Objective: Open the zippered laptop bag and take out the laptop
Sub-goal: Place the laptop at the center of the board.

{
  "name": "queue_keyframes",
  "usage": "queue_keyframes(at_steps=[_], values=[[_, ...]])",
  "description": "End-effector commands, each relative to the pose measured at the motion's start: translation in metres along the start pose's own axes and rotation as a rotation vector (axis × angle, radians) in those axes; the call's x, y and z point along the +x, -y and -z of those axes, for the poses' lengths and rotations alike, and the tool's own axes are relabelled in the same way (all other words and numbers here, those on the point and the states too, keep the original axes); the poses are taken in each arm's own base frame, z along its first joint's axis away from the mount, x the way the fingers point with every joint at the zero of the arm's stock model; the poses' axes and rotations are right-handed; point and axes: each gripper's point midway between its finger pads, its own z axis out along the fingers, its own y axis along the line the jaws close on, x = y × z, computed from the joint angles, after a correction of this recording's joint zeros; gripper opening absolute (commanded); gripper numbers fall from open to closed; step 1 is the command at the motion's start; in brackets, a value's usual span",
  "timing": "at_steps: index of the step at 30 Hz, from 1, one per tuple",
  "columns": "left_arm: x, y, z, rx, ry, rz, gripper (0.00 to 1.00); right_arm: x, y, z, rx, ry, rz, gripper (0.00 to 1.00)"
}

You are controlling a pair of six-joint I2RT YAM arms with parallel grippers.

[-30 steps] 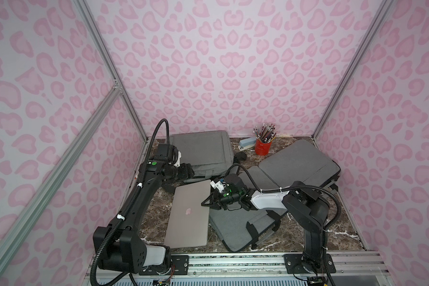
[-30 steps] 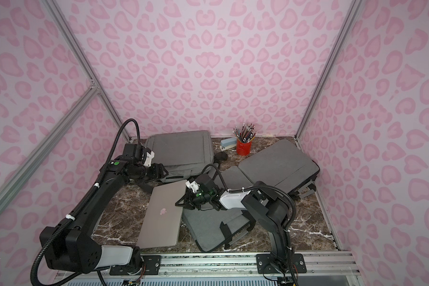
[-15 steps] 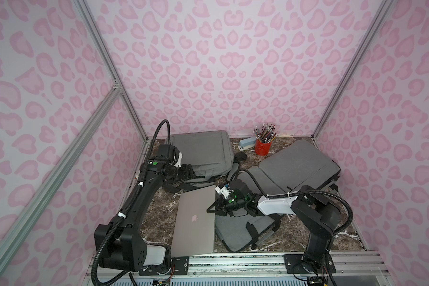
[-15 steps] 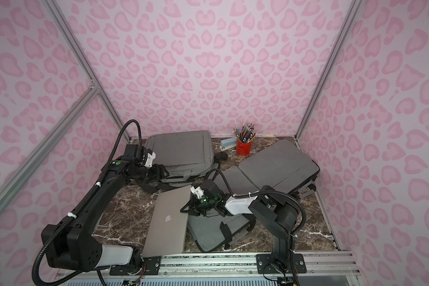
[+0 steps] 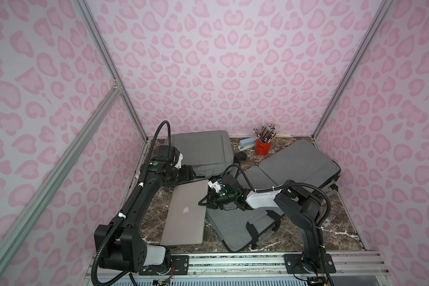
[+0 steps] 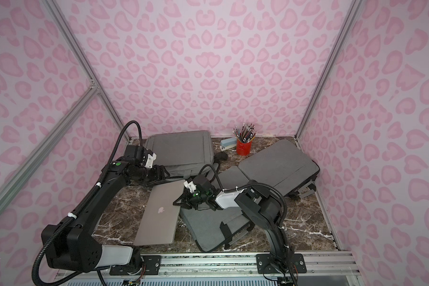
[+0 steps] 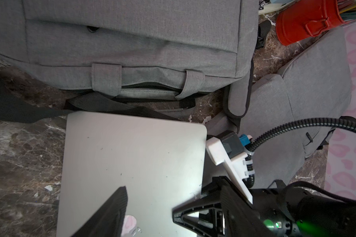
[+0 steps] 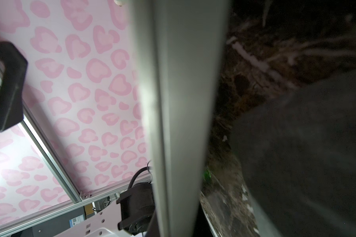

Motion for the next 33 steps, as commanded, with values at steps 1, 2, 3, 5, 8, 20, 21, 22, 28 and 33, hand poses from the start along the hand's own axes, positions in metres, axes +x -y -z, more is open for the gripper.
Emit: queue_keyframes(at_steps=[1,2,3,5,8,20,21,22,28,33], values=[[-0.002,0.004,0.002,0.023,0.016,-0.016,0.75,-0.005,-0.022,-0.008,-0.087,0.009,0.034,0.0],[-0.002,0.004,0.002,0.023,0.016,-0.016,0.76,-0.005,-0.021,-0.011,-0.085,0.012,0.031,0.0],[-0.001,0.003,0.002,0.023,0.015,-0.015,0.76,-0.006,-0.022,-0.013,-0.088,0.019,0.033,0.0],[0.001,0.004,0.0,0.026,0.011,-0.014,0.75,-0.008,-0.024,-0.018,-0.104,0.025,0.025,0.0],[0.002,0.004,-0.001,0.031,0.007,-0.011,0.75,-0.007,-0.023,-0.027,-0.111,0.024,0.02,0.0],[0.005,0.004,-0.002,0.037,0.004,-0.013,0.76,-0.009,-0.008,-0.046,-0.06,-0.015,0.044,0.07],[0.005,0.004,-0.002,0.037,0.002,-0.013,0.76,-0.009,-0.007,-0.045,-0.054,-0.01,0.045,0.1],[0.006,0.003,-0.002,0.036,0.002,-0.012,0.75,-0.011,-0.004,-0.044,-0.041,-0.003,0.047,0.13],[0.005,0.005,-0.001,0.043,0.005,-0.013,0.76,-0.017,0.006,-0.037,0.04,0.029,0.072,0.33],[0.004,0.007,-0.001,0.05,0.007,-0.015,0.76,-0.022,0.009,-0.031,0.103,0.05,0.101,0.41]])
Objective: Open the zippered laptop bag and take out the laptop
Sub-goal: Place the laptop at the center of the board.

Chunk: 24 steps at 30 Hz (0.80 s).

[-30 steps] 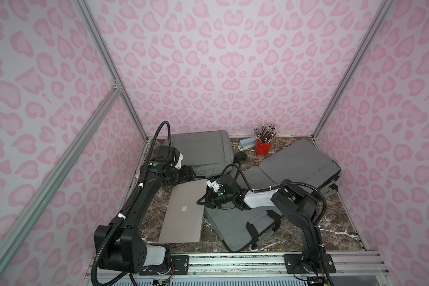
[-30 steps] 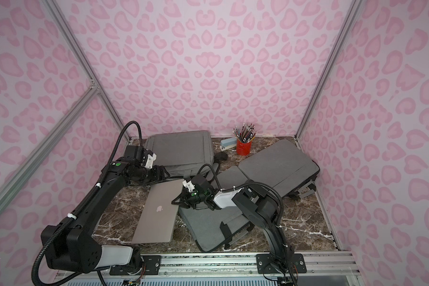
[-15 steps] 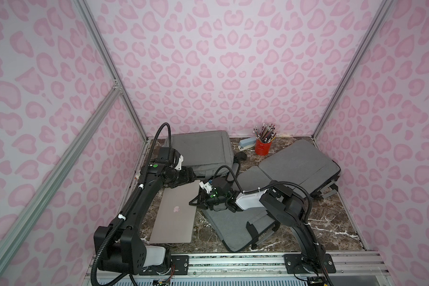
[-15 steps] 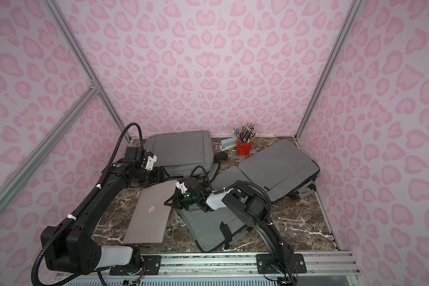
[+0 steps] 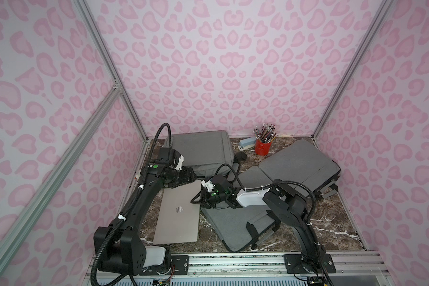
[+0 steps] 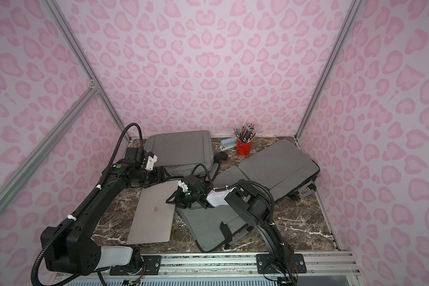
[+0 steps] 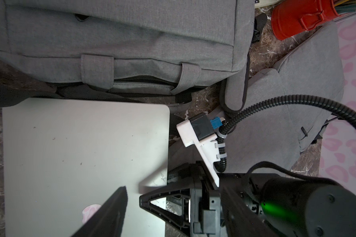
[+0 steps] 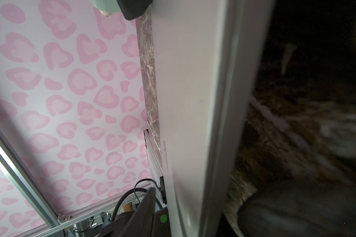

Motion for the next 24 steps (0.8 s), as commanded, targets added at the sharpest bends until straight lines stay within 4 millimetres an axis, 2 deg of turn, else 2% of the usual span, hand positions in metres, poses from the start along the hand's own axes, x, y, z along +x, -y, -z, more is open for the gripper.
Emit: queue_keyframes(at_steps=[1,10,11,13,19,24], values=[[-0.004,0.005,0.003,0.02,0.016,-0.014,0.75,-0.005,0.002,0.004,0.046,0.02,0.051,0.42],[-0.002,0.003,0.0,0.02,0.008,-0.016,0.75,-0.005,0.021,0.007,0.179,0.018,0.08,0.46],[-0.002,0.004,0.001,0.021,0.009,-0.017,0.75,-0.01,0.009,0.005,0.165,0.027,0.096,0.46],[-0.002,0.004,0.001,0.022,0.012,-0.019,0.76,-0.01,0.006,0.001,0.173,0.024,0.112,0.46],[-0.001,0.003,0.0,0.02,0.006,-0.021,0.76,-0.01,0.007,-0.015,0.186,0.006,0.112,0.44],[0.0,0.002,-0.001,0.017,0.002,-0.027,0.76,-0.002,0.005,-0.027,0.18,-0.023,0.109,0.42]])
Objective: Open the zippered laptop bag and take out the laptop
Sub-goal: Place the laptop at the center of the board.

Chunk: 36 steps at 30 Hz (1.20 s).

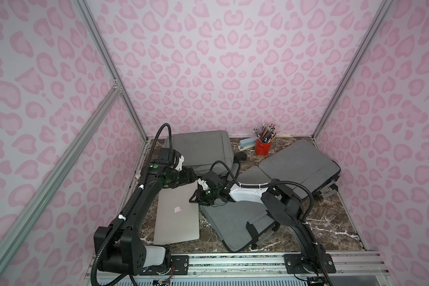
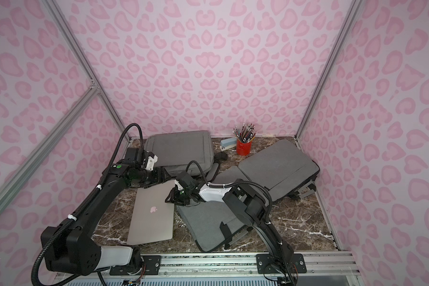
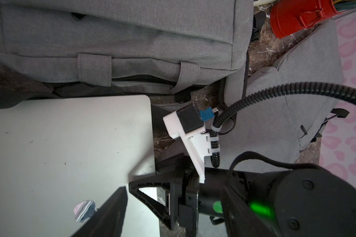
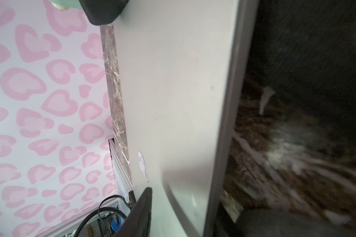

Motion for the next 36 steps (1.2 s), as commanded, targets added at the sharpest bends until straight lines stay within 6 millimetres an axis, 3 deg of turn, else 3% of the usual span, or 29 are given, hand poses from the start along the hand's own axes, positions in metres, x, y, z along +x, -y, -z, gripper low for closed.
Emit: queue_keyframes(at_steps=[1,9,21,22,23,30,36], values=[[0.0,0.002,0.0,0.009,0.002,-0.019,0.76,0.008,-0.006,-0.009,-0.025,-0.023,0.022,0.42],[0.001,0.001,-0.005,0.015,-0.009,-0.014,0.76,0.017,-0.007,0.0,0.009,-0.013,0.051,0.44],[0.012,0.007,-0.013,0.033,-0.041,-0.024,0.75,0.023,0.014,0.044,0.156,0.054,0.124,0.52],[0.015,0.007,-0.016,0.032,-0.047,-0.024,0.75,0.021,0.008,0.05,0.149,0.07,0.137,0.52],[0.017,0.007,-0.018,0.031,-0.053,-0.025,0.75,0.027,0.021,0.054,0.177,0.065,0.134,0.52],[0.04,0.013,-0.033,0.037,-0.102,-0.046,0.75,0.025,0.031,0.099,0.222,0.157,0.161,0.52],[0.065,0.014,-0.052,0.05,-0.149,-0.023,0.74,0.019,0.063,0.166,0.33,0.286,0.174,0.55]])
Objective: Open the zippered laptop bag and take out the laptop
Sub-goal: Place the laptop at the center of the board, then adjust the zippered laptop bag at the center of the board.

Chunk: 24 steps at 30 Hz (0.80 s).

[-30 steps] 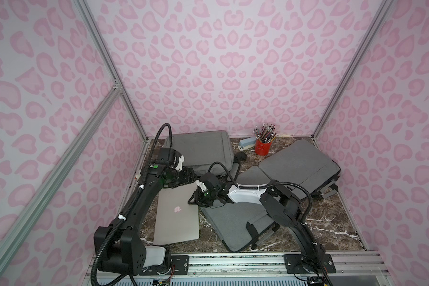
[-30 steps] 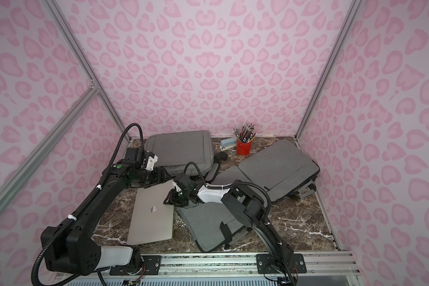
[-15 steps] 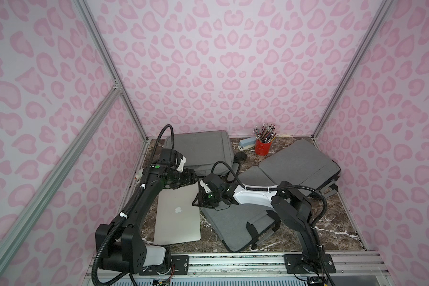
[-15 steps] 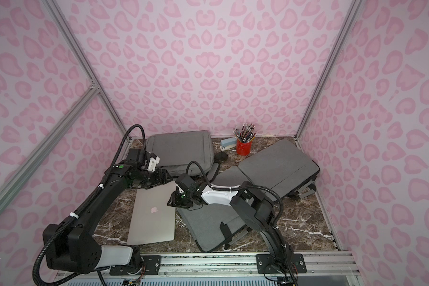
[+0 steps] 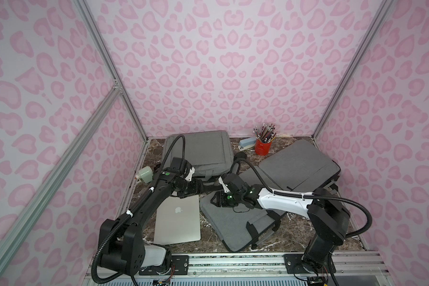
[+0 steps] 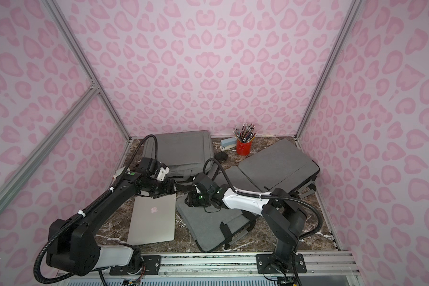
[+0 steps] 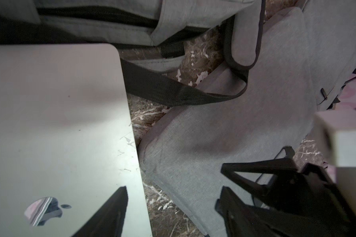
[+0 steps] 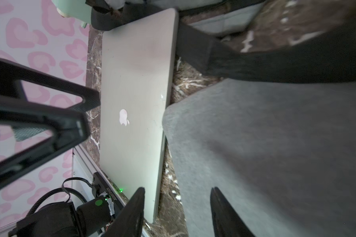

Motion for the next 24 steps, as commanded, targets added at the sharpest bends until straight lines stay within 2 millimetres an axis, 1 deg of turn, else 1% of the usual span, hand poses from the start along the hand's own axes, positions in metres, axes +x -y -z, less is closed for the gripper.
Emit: queue_keyframes(at_steps=[1,2,3,5,8,11,13,14,15,18,20,24], values=[[0.003,0.005,-0.009,0.019,0.013,0.012,0.74,-0.009,0.038,0.026,0.116,0.084,0.024,0.57],[0.006,0.005,-0.013,0.02,0.006,0.014,0.74,-0.011,0.046,0.037,0.134,0.102,0.021,0.61],[0.009,0.005,-0.017,0.018,0.0,0.017,0.74,-0.012,0.054,0.045,0.15,0.114,0.02,0.62],[0.013,0.005,-0.025,0.018,-0.008,0.025,0.73,-0.013,0.078,0.062,0.208,0.124,-0.002,0.62],[0.011,0.008,-0.035,0.027,-0.003,0.032,0.73,-0.01,0.112,0.081,0.27,0.13,-0.054,0.63],[0.01,0.007,-0.047,-0.007,-0.025,0.016,0.71,-0.009,0.137,0.101,0.324,0.149,-0.092,0.63],[0.011,0.006,-0.055,-0.018,-0.04,0.01,0.71,-0.008,0.149,0.113,0.352,0.164,-0.114,0.64],[0.012,0.004,-0.058,-0.029,-0.047,0.004,0.71,-0.006,0.156,0.12,0.369,0.17,-0.126,0.68],[0.012,0.001,-0.061,-0.046,-0.054,-0.002,0.7,-0.003,0.162,0.125,0.386,0.172,-0.134,0.7],[0.01,-0.002,-0.067,-0.064,-0.066,-0.015,0.7,0.004,0.183,0.138,0.435,0.172,-0.174,0.72],[0.011,-0.001,-0.071,-0.067,-0.08,-0.023,0.7,0.009,0.196,0.147,0.456,0.173,-0.215,0.75],[0.014,-0.015,-0.077,-0.158,-0.11,-0.063,0.7,0.016,0.217,0.163,0.512,0.181,-0.276,0.76]])
